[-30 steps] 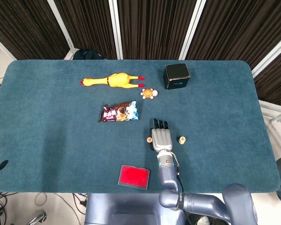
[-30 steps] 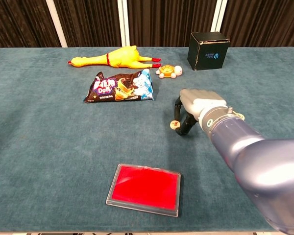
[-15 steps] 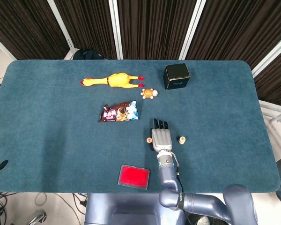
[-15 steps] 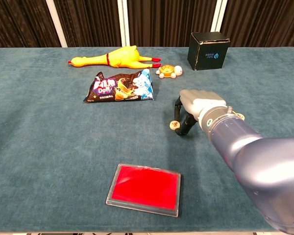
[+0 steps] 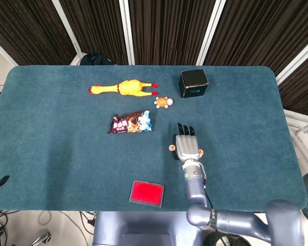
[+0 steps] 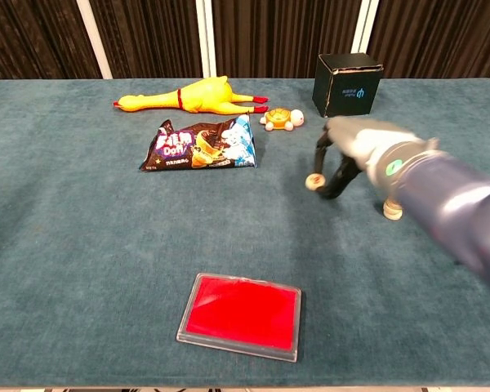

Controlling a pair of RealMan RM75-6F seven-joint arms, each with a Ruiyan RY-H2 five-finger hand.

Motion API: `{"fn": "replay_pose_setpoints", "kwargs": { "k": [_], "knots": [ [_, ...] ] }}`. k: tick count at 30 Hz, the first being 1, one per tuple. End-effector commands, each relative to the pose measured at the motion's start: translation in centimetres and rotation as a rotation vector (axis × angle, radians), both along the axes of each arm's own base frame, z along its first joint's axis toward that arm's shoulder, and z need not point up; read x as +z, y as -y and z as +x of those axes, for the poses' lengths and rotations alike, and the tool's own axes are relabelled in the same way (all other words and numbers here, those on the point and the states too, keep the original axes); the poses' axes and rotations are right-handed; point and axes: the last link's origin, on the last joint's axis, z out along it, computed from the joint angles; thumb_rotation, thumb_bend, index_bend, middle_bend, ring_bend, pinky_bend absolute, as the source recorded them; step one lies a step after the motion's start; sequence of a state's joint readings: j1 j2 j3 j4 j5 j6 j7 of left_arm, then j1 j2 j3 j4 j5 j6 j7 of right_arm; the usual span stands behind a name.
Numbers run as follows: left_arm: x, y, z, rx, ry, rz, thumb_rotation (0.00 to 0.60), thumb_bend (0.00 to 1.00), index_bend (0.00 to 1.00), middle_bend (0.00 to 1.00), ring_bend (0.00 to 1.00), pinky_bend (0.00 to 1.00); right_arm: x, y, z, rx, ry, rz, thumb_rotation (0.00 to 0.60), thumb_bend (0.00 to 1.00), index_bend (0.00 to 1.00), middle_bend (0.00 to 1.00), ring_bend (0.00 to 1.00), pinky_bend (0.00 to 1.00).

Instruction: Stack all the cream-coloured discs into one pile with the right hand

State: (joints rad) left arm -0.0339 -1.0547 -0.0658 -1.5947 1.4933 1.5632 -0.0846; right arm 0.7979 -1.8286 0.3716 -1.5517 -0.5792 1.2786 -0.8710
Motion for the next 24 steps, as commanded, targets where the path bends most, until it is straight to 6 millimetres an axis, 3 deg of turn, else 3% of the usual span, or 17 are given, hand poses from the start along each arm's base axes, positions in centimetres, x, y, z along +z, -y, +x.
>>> {"fn": "replay_pose_setpoints", "kwargs": {
  "k": [1, 9, 24],
  "knots": [
    [0.0, 0.0, 0.0, 0.000, -0.001, 0.002, 0.600, 0.10, 0.13, 0.00, 0.00, 0.03, 2.4, -0.4, -1.4, -0.021, -0.028, -0.010, 0.600, 0.41, 0.53, 0.00, 0.00, 0.00],
    [-0.1, 0.1, 0.0, 0.000, -0.007, 0.002, 0.600, 0.10, 0.13, 0.00, 0.00, 0.03, 5.4, -0.8, -3.5, -0.058, -0.061, -0.022, 0.600, 0.41, 0.53, 0.00, 0.00, 0.00],
    [-0.2, 0.1, 0.0, 0.001, -0.014, 0.000, 0.600, 0.10, 0.13, 0.00, 0.00, 0.03, 6.1, -1.4, -6.9, -0.109, -0.074, -0.006, 0.600, 0.41, 0.53, 0.00, 0.00, 0.00]
  ]
}}
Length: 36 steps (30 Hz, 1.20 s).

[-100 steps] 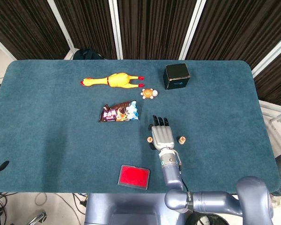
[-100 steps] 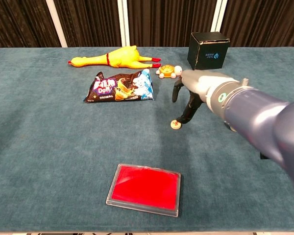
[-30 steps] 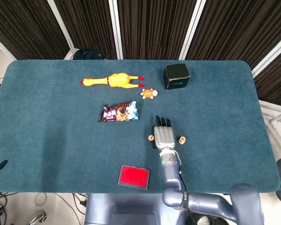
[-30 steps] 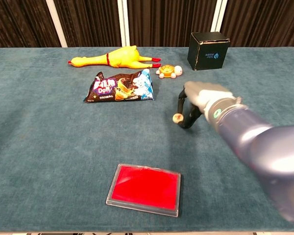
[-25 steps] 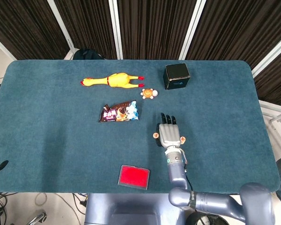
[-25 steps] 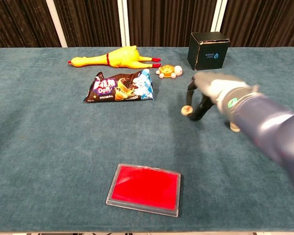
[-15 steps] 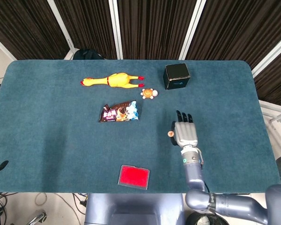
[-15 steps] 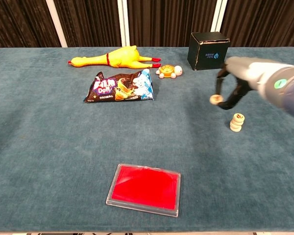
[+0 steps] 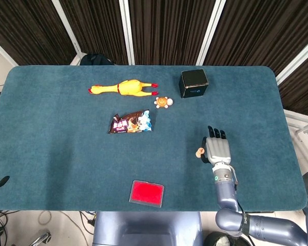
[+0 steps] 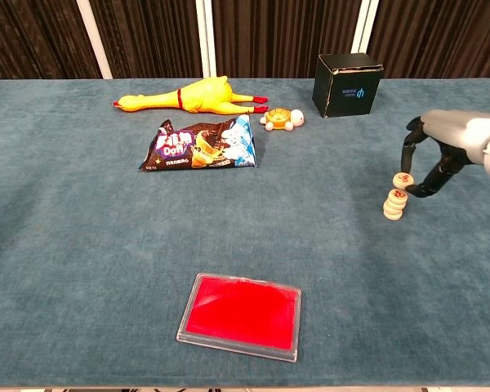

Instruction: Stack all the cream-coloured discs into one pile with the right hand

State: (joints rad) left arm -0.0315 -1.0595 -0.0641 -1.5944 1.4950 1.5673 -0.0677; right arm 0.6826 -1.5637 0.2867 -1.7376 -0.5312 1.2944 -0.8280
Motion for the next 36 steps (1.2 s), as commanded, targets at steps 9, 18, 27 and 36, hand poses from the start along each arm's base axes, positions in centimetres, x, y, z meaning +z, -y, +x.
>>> {"fn": "replay_pose_setpoints", "kwargs": {
  "k": [9, 18, 27, 36],
  "knots": [
    [-0.1, 0.0, 0.0, 0.000, -0.004, -0.003, 0.600, 0.10, 0.13, 0.00, 0.00, 0.03, -0.5, 0.1, -0.7, -0.012, 0.002, 0.005, 0.600, 0.41, 0.53, 0.00, 0.00, 0.00],
    [-0.1, 0.0, 0.0, 0.002, -0.003, -0.003, 0.600, 0.10, 0.13, 0.00, 0.00, 0.03, -1.0, 0.2, -1.2, -0.026, 0.008, 0.012, 0.600, 0.41, 0.53, 0.00, 0.00, 0.00],
    [-0.1, 0.0, 0.0, 0.000, -0.005, -0.003, 0.600, 0.10, 0.13, 0.00, 0.00, 0.03, -1.2, 0.2, -0.9, -0.016, 0.007, 0.014, 0.600, 0.41, 0.52, 0.00, 0.00, 0.00],
    [0.0, 0.0, 0.0, 0.002, -0.005, -0.004, 0.600, 0.10, 0.13, 0.00, 0.00, 0.03, -1.4, 0.4, -0.8, -0.018, -0.001, 0.015, 0.600, 0.41, 0.50, 0.00, 0.00, 0.00]
  ]
}}
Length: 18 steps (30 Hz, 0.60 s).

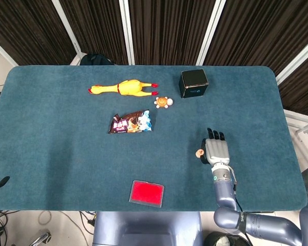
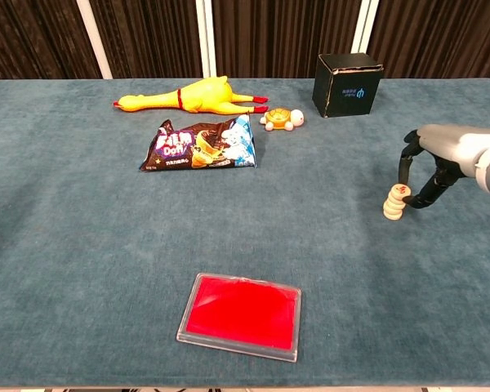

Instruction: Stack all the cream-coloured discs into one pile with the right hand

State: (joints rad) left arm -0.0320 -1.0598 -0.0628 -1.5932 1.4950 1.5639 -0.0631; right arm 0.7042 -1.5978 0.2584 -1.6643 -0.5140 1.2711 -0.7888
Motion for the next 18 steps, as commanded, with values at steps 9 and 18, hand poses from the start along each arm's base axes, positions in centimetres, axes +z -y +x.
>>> {"fn": "replay_pose_setpoints", "kwargs": {
  "k": [9, 18],
  "knots": [
    [-0.03, 0.02, 0.04, 0.002, 0.006, -0.001, 0.600, 0.10, 0.14, 0.00, 0.00, 0.03, 0.14, 0.12, 0.18, -0.001, 0.003, -0.001, 0.600, 0.41, 0.49, 0.00, 0.00, 0.00],
    [-0.02, 0.05, 0.01, 0.007, 0.007, 0.000, 0.600, 0.10, 0.14, 0.00, 0.00, 0.03, 0.02, 0.12, 0.26, 0.001, 0.003, 0.004, 0.600, 0.41, 0.45, 0.00, 0.00, 0.00]
  ]
}}
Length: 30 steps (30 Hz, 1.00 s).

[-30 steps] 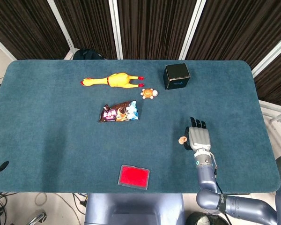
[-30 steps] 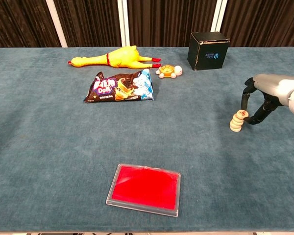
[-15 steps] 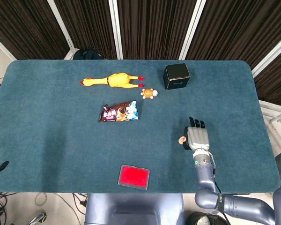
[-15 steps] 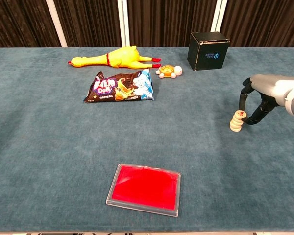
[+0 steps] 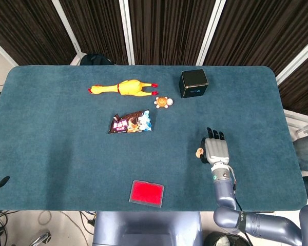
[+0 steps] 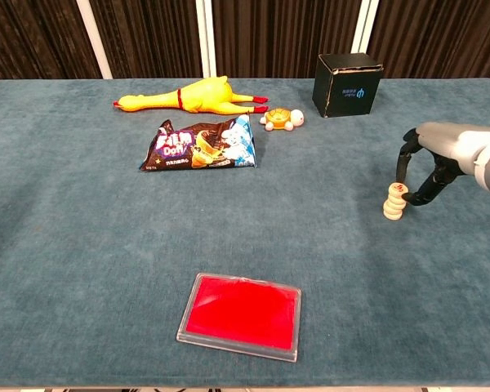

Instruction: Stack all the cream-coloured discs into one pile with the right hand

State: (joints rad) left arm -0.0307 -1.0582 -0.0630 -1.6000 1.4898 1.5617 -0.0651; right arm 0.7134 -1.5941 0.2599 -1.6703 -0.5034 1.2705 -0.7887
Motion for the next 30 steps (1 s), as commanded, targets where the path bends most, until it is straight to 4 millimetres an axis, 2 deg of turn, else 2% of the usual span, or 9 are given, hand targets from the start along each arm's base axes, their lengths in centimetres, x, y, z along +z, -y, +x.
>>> {"fn": "replay_pose_setpoints", "kwargs": {
  "k": [1, 10, 17, 23, 30],
  "knots": [
    [0.0, 0.0, 0.0, 0.001, 0.001, 0.000, 0.600, 0.10, 0.14, 0.00, 0.00, 0.03, -0.1, 0.0, 0.0, -0.001, 0.000, 0.001, 0.600, 0.41, 0.45, 0.00, 0.00, 0.00],
    [0.0, 0.0, 0.0, 0.003, 0.002, 0.001, 0.600, 0.10, 0.14, 0.00, 0.00, 0.03, 0.1, 0.0, 0.0, -0.004, -0.003, -0.001, 0.600, 0.41, 0.45, 0.00, 0.00, 0.00],
    [0.0, 0.0, -0.1, 0.003, 0.000, 0.001, 0.600, 0.10, 0.14, 0.00, 0.00, 0.03, 1.2, -0.3, 0.4, 0.009, 0.010, -0.014, 0.600, 0.41, 0.44, 0.00, 0.00, 0.00],
    [0.1, 0.0, 0.0, 0.000, 0.000, 0.005, 0.600, 0.10, 0.14, 0.00, 0.00, 0.03, 4.2, -2.0, 0.4, 0.033, 0.021, -0.053, 0.600, 0.41, 0.29, 0.00, 0.00, 0.00],
    [0.1, 0.0, 0.1, -0.006, 0.002, 0.008, 0.600, 0.10, 0.13, 0.00, 0.00, 0.03, 9.4, -6.4, -1.0, 0.064, 0.083, -0.137, 0.600, 0.39, 0.19, 0.00, 0.00, 0.00]
  ]
}}
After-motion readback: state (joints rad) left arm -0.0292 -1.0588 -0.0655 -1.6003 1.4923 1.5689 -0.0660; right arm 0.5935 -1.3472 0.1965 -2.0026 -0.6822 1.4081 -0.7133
